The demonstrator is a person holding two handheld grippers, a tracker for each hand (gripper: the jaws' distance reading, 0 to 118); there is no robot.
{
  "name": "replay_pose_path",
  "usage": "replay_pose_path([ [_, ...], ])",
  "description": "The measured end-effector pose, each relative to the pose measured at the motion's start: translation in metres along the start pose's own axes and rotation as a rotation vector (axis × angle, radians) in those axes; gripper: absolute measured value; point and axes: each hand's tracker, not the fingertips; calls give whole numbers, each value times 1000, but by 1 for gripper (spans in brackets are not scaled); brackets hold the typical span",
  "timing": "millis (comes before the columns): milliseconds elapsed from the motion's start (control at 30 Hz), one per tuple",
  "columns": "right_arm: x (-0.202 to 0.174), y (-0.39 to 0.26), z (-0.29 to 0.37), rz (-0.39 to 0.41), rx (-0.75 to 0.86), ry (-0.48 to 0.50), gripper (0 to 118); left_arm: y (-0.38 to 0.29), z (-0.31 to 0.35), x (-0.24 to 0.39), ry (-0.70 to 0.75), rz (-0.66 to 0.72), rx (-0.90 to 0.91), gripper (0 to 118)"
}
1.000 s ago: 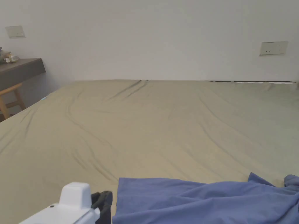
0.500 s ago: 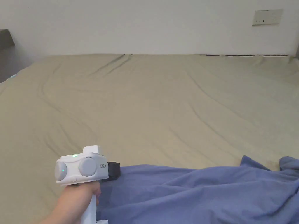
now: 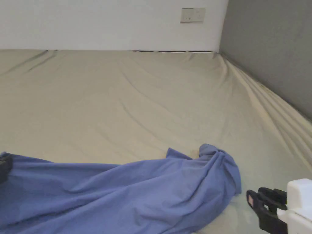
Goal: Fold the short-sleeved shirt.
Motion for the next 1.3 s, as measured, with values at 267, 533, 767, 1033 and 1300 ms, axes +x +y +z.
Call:
replay_pose_path([
  [267, 30, 8, -114, 26, -163, -11, 100, 10, 13, 14, 23, 10, -4, 1],
  [533, 31, 4, -116, -152, -142, 127, 7, 9, 15, 13, 24, -11, -15, 1],
  [767, 19, 31, -53, -116, -3, 72, 6, 21, 54, 3, 14, 15, 51, 1],
  [1033, 18, 105, 56, -73, 196, 53, 6, 75, 128, -45, 90, 59, 212, 1],
  [1300, 33, 165, 119, -146, 384, -56, 6, 120, 172, -74, 158, 69, 335, 1],
])
